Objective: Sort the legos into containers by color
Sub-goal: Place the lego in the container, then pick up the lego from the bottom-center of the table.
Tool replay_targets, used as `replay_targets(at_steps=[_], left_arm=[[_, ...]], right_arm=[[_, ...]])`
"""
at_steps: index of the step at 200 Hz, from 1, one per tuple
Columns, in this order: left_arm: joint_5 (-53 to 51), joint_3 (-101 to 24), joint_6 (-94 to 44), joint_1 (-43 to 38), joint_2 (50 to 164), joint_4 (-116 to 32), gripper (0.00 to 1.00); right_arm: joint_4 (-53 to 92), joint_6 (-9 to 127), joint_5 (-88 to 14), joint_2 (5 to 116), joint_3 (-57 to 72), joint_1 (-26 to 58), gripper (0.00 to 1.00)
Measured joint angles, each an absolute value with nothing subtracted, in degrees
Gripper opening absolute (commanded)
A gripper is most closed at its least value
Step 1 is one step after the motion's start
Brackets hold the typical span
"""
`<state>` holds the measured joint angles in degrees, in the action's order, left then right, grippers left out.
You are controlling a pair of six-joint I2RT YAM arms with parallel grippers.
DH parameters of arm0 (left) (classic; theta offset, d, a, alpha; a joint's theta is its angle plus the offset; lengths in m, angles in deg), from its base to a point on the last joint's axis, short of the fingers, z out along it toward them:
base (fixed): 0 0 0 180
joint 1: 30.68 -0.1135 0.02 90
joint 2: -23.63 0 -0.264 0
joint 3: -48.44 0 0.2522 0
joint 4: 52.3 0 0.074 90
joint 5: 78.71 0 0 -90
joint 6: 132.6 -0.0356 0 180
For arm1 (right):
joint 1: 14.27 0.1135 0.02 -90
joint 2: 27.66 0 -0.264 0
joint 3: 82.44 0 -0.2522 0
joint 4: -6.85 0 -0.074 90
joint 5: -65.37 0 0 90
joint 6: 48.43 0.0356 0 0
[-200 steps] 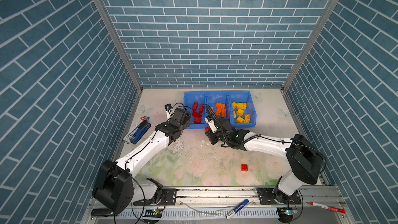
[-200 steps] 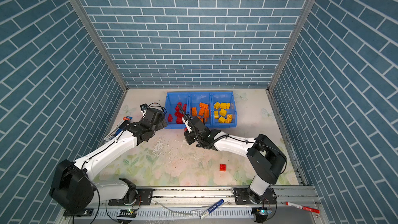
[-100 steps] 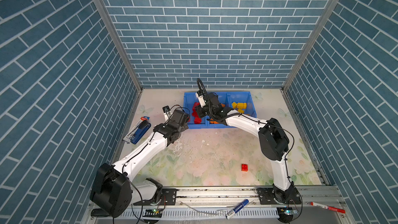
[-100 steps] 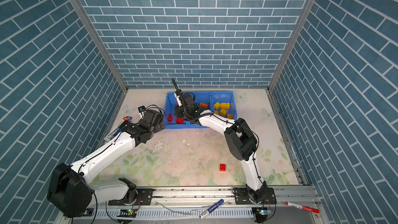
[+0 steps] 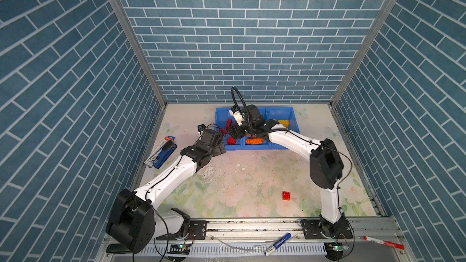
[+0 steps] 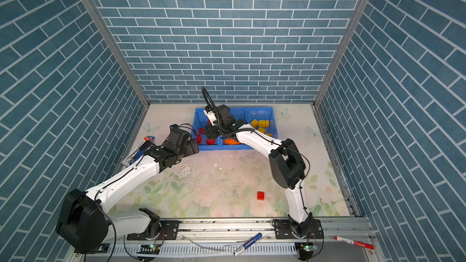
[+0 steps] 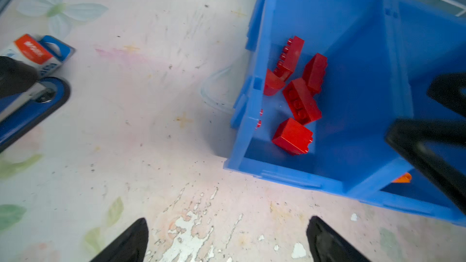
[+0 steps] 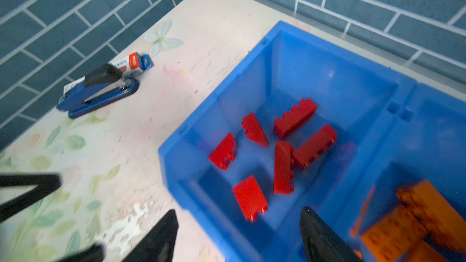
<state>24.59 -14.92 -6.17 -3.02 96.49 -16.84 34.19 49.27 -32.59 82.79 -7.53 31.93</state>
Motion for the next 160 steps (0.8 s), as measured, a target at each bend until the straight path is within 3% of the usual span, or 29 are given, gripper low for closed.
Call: replay_targets(at_steps=[37,42,46,113,160], left_arm=[[15.3,-14.1,-10.9,-3.0,98.0,-22.6,0.99],[14.0,-14.1,-11.6,-3.0,98.3,-23.2,0.99],[12.7,-14.1,-12.3,-2.9,98.5,-23.9,0.99],[-5.1,-15.3,-24.7,3.1,103.5,-28.5,0.99],[-12.7,-16.0,-30.3,6.6,105.7,-31.5,0.99]], right_arm=[[35.2,54.3,-30.2,63.5,11.6,32.3,0.84],[35.4,55.6,-29.1,61.2,14.3,32.3,0.97],[35.6,56.7,-28.6,59.9,16.0,32.4,0.99],[49.8,75.0,-17.8,45.9,36.4,34.4,0.98],[57.4,86.9,-17.1,38.6,46.3,36.1,0.95]])
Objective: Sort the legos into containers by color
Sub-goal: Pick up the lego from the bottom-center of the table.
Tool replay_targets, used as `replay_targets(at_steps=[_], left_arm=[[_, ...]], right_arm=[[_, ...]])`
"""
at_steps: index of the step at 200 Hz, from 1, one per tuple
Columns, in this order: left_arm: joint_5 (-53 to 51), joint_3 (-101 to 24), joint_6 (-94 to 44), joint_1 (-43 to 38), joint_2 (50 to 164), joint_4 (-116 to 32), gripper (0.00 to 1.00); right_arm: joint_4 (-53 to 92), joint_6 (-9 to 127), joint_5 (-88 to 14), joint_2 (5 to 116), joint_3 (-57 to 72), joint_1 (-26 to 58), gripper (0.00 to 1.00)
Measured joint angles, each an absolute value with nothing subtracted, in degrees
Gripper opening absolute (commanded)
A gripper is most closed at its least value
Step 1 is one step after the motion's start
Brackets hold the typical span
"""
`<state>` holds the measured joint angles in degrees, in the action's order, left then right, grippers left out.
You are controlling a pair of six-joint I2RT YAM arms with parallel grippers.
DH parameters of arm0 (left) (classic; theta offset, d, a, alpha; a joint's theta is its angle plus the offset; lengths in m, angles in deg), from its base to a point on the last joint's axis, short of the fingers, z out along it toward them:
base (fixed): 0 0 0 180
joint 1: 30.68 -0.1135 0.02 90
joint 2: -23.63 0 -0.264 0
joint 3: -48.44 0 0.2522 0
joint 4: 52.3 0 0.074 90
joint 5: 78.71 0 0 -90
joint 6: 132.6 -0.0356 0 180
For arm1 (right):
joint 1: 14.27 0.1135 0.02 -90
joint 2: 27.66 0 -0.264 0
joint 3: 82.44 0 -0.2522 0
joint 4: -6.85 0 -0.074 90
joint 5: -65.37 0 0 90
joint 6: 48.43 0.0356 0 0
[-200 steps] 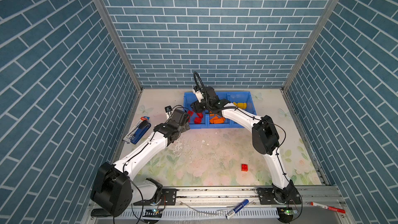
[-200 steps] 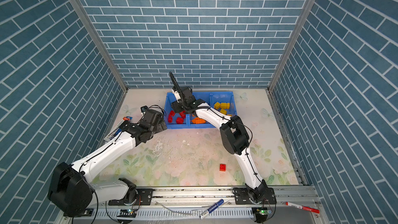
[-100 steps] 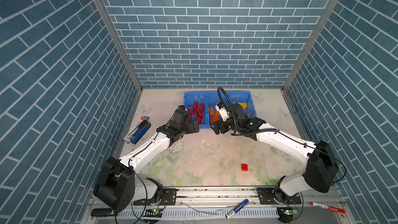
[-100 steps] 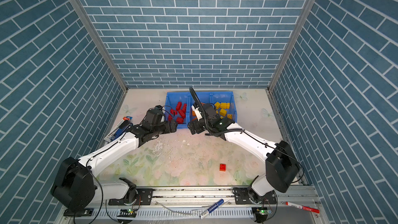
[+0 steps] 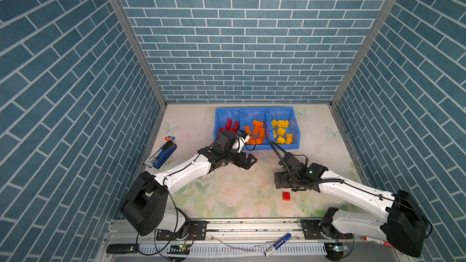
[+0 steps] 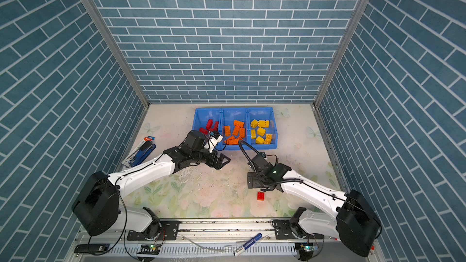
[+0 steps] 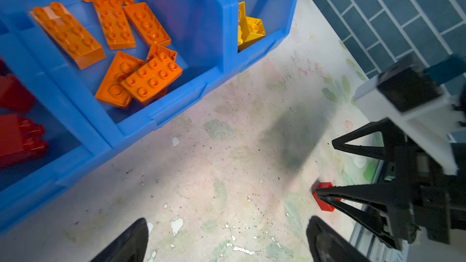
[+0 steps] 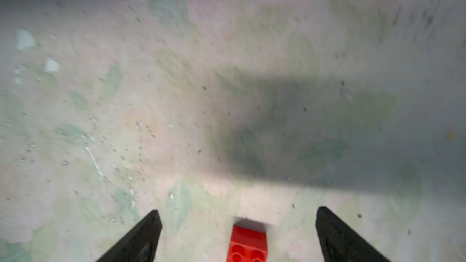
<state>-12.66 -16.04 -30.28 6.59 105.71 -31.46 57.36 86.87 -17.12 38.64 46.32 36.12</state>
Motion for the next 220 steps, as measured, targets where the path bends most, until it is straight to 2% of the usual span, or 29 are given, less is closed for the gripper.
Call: replay_targets(at_steps=[29,67,118,172,220], left_arm=[[-13.7,-17.0,-31.2,6.6,106.9,-32.7,0.99],[-13.9,-18.7,-31.4,6.6,108.8,-33.8,0.99],[-13.5,-18.7,-31.0,6.6,109.8,-34.5,0.99],[-11.9,-18.7,-30.6,6.6,109.8,-34.5,0.99],[-9.6,-18.6,-29.5,6.6,109.4,-35.7,0.99]], right_arm=[[59.4,91.5,-18.8,37.3,50.6,38.5,0.92],[59.9,94.3,-20.2,36.6,52.4,41.0,0.83],[59.2,96.3,-20.2,38.8,52.4,42.6,0.58],[59.7,96.7,-18.8,41.8,52.1,44.6,0.37],[60.1,95.9,-16.4,42.3,50.7,45.1,0.29]])
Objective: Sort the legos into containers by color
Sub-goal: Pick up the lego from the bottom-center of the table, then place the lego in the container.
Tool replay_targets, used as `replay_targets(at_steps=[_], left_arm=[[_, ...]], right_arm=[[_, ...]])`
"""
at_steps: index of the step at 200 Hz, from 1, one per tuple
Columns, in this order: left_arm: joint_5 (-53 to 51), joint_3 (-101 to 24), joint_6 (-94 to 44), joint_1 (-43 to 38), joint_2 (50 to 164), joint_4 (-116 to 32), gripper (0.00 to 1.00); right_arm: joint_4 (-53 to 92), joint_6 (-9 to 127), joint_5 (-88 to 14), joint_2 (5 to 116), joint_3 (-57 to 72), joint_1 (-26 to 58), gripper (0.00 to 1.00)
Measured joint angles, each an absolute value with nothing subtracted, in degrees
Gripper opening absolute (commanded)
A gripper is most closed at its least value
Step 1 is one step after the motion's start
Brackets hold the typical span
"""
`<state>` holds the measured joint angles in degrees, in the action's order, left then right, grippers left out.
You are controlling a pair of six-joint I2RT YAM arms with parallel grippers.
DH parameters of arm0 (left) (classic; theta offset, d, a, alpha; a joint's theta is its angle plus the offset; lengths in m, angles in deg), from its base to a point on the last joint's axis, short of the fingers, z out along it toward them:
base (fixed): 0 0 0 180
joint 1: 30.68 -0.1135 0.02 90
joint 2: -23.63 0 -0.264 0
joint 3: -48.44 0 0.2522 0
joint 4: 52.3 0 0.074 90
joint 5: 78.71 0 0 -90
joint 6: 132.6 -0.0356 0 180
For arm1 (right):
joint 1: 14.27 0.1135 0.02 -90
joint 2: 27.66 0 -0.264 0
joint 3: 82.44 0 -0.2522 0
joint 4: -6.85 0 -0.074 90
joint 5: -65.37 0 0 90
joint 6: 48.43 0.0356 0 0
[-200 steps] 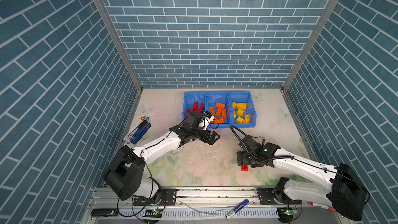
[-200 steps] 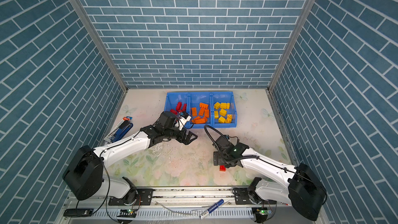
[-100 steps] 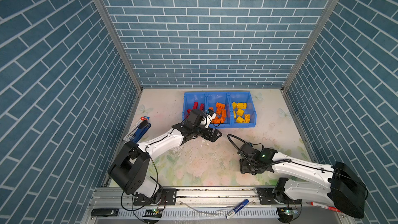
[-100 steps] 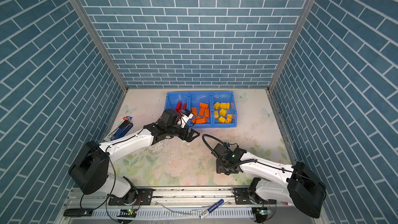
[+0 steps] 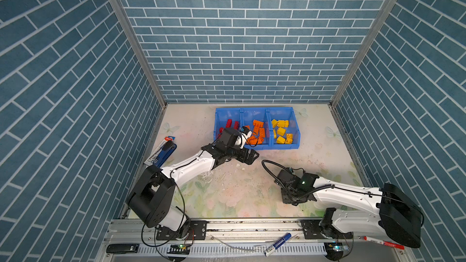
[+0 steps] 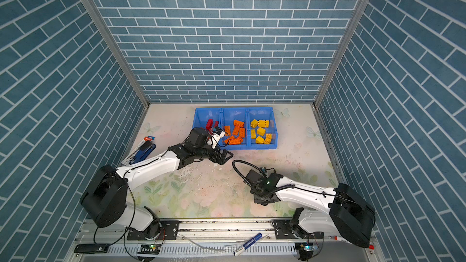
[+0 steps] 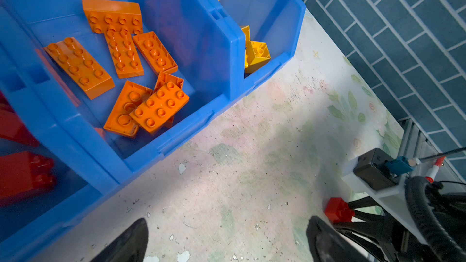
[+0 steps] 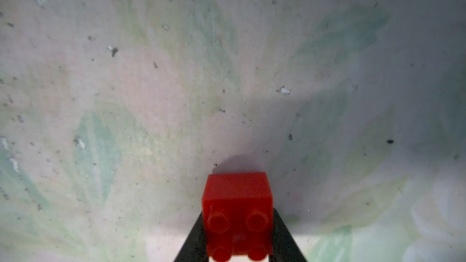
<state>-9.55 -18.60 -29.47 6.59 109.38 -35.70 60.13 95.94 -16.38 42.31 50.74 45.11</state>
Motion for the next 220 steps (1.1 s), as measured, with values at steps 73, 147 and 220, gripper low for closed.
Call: replay_targets(at_steps=[73,147,220], left_arm=[[1.5,-15.2,-25.5,5.5,103.5,-38.6,0.99],[20.4,-9.4,-20.0,3.0,92.6,-39.4,0.99],[37.5,-10.3,-13.5,-1.9,88.9,-25.8,0.99]], right_arm=[[55.8,86.9,-10.1,40.2,46.8,45.1,0.23],[36.5,68.4,-9.3,50.1,35.4,43.1,0.22],[26.3,60.5,-21.5,77.2,8.6,34.7,0.23]])
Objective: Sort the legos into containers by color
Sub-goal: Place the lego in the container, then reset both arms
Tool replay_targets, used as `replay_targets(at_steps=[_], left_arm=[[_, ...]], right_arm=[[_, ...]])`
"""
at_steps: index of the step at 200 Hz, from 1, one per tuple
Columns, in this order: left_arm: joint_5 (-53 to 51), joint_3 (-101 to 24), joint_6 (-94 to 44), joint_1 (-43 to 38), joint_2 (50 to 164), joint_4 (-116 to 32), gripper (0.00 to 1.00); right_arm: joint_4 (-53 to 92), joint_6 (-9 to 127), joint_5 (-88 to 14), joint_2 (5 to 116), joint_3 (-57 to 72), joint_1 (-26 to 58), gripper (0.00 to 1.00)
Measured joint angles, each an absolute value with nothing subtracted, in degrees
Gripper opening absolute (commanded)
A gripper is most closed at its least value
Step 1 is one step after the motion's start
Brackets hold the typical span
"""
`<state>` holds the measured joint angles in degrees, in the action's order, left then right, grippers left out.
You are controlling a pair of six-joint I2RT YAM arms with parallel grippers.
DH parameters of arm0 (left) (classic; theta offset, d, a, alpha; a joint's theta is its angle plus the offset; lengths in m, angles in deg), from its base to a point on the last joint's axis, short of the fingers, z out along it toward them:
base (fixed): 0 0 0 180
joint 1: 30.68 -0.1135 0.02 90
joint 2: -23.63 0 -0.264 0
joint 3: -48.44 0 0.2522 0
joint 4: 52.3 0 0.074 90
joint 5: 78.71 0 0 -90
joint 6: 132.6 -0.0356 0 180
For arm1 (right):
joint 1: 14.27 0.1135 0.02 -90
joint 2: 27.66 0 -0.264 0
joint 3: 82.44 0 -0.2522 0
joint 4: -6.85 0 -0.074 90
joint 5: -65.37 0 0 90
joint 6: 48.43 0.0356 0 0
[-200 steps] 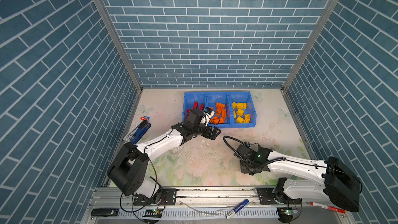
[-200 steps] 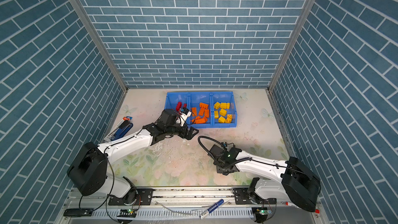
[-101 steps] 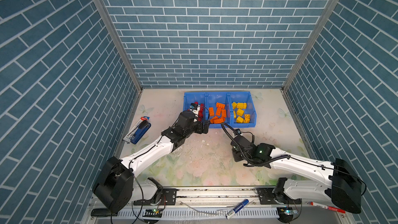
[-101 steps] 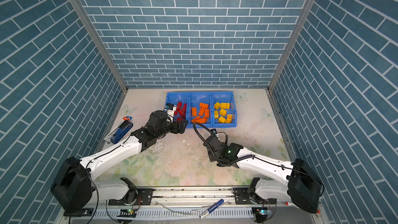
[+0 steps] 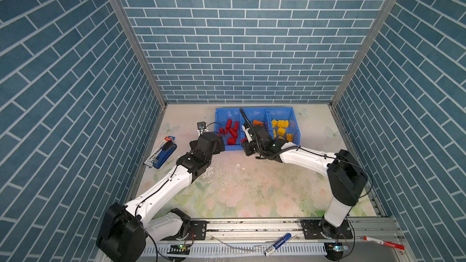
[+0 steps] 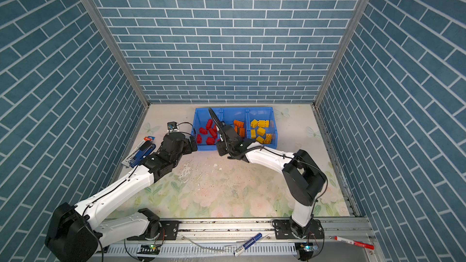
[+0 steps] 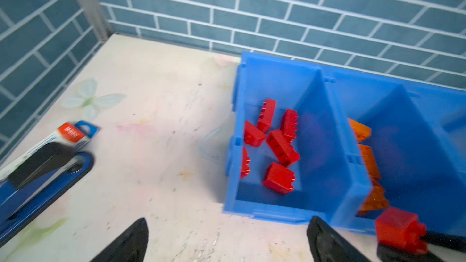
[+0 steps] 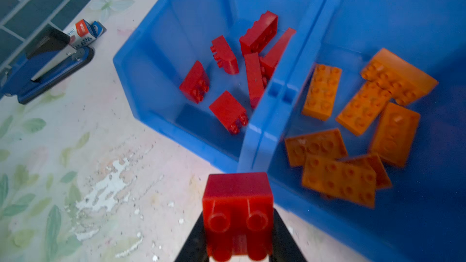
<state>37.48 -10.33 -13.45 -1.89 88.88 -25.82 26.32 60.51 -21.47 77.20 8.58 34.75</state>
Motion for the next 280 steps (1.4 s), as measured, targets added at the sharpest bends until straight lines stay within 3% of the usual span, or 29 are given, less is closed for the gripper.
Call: replay_targets(at_steps=[47,78,114,132,134,137,142,179,210,280], left_arm=[[41.7,-10.6,-9.5,-7.4,87.8,-17.5,0.99],[42.3,-10.6,-9.5,-8.5,87.3,-15.4,0.99],[45.4,-10.6,-11.7,-10.4,87.8,-14.8,0.99],[47.5,-10.6,-13.8,-11.5,88.2,-15.1,0.99],[47.8,-10.6,-14.1,-11.6,88.2,-15.2,0.99],[48.2,-10.6,-14.7,-11.8,88.3,-15.4,0.99],[48.9,-10.5,-15.5,-12.1,88.4,-15.9,0.99],[53.4,-8.5,-24.1,-13.8,89.9,-24.3,0.99],[53.5,-5.4,-30.2,-16.1,92.3,-32.0,0.99],[40.0,1.1,-35.7,-28.4,100.7,-48.3,0.99]], right_arm=[[27.9,58.1,-26.5,91.2,-12.2,31.7,0.28],[32.6,56.6,-28.8,98.6,-23.7,31.3,0.62],[36.1,53.1,-28.2,98.8,-25.1,31.5,0.74],[35.4,50.8,-27.8,93.2,-19.4,31.5,0.79],[35.5,50.5,-27.7,92.6,-18.9,31.5,0.83],[35.3,50.2,-27.4,91.1,-17.5,31.5,0.96],[35.1,49.5,-27.1,88.5,-14.9,31.5,0.99],[28.6,45.5,-19.6,63.4,7.1,30.5,0.99],[24.3,45.3,-13.2,46.8,23.0,22.4,0.99],[16.3,46.3,-1.8,38.3,47.9,-2.4,0.99]])
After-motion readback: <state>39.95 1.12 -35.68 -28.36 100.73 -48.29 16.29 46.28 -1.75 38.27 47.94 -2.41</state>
